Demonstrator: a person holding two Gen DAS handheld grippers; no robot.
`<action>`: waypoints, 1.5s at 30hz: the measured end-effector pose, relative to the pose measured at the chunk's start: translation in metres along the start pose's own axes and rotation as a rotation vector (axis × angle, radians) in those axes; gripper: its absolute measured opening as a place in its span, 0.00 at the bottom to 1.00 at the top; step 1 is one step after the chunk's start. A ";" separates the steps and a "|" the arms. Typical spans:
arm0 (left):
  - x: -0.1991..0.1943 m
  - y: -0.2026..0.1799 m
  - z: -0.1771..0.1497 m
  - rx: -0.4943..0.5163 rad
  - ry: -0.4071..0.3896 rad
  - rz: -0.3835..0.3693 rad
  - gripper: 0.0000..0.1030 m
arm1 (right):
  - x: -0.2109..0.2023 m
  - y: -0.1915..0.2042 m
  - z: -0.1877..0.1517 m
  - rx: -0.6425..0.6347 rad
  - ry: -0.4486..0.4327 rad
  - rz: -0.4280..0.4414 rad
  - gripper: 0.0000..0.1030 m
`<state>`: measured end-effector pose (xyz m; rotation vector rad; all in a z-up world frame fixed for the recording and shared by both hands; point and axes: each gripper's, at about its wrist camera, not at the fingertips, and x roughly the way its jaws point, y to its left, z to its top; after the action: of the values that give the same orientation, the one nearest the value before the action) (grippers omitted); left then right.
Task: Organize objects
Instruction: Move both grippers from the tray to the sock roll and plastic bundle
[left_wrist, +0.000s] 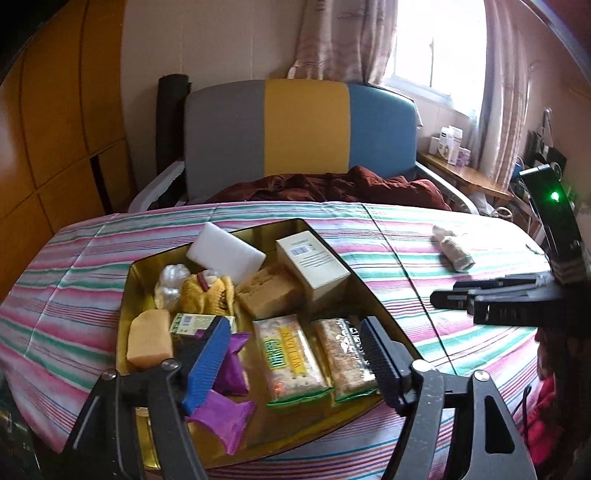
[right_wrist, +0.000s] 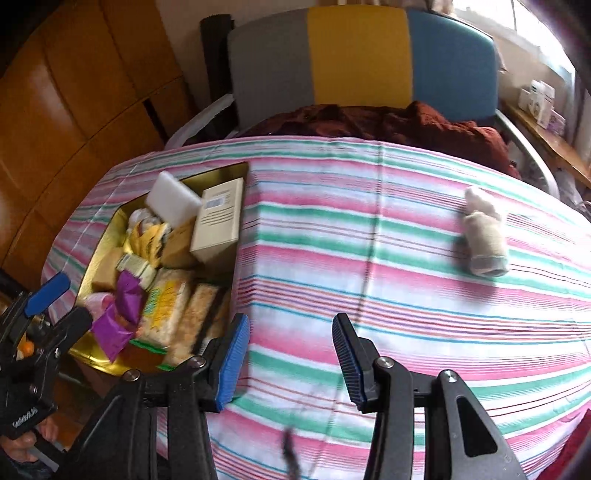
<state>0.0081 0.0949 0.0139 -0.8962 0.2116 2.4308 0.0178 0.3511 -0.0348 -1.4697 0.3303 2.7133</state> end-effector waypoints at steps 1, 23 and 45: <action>0.000 -0.002 0.000 0.005 0.001 -0.004 0.76 | -0.001 -0.006 0.002 0.009 -0.002 -0.007 0.46; 0.019 -0.056 0.011 0.135 0.051 -0.069 0.80 | -0.013 -0.201 0.000 0.425 -0.095 -0.198 0.46; 0.093 -0.171 0.035 0.272 0.187 -0.247 0.80 | -0.035 -0.252 -0.018 0.728 -0.156 -0.146 0.46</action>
<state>0.0212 0.2906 -0.0128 -0.9620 0.4594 2.0339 0.0853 0.5963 -0.0576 -1.0151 1.0152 2.1955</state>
